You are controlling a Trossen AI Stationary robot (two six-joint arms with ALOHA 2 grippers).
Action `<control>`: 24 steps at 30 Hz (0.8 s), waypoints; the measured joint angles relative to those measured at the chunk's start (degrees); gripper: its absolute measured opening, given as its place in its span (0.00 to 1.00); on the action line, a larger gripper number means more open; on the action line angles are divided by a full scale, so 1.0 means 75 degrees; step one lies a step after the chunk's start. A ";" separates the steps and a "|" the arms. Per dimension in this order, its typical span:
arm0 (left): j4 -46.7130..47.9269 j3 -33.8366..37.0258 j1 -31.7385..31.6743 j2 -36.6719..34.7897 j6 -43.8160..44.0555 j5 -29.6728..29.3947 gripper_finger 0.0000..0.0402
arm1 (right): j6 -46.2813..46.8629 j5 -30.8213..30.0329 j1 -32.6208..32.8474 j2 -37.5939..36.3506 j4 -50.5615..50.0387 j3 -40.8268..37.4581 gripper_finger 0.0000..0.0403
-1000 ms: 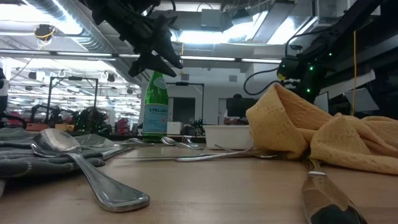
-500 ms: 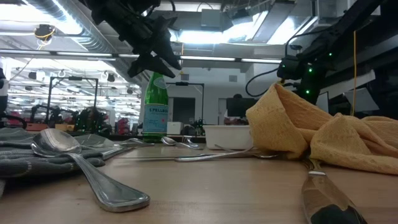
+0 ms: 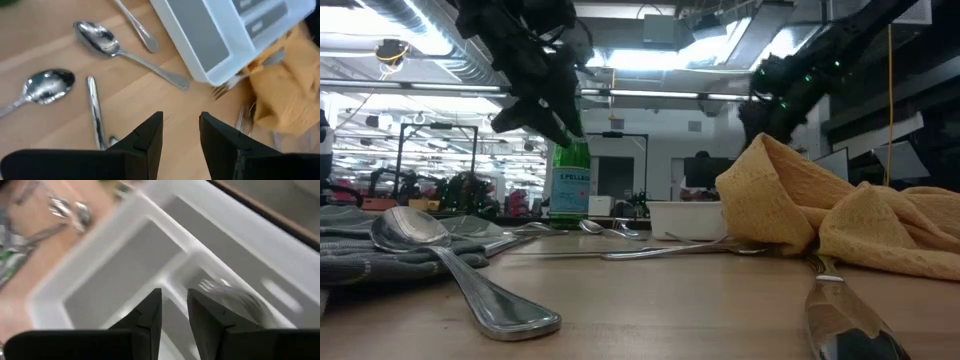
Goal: Sort silverware
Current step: Put the silver spoon into the cutlery tray
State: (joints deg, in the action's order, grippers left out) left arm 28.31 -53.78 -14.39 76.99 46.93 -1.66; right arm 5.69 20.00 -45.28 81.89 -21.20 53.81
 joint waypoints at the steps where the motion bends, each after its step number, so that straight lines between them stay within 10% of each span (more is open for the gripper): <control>1: -0.0095 0.0000 -0.0003 0.0043 0.0259 0.0002 0.29 | 0.0003 -0.0056 0.0165 0.0000 0.0146 0.0068 0.23; 24: -0.1541 0.0000 -0.0489 0.2571 0.2432 -0.0001 0.29 | 0.0294 -0.0866 0.3088 0.0003 0.1546 0.0899 0.23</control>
State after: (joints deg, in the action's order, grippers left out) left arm 16.75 -53.78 -18.06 96.28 65.17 -1.67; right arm 7.90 13.50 -22.11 81.91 -9.60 60.55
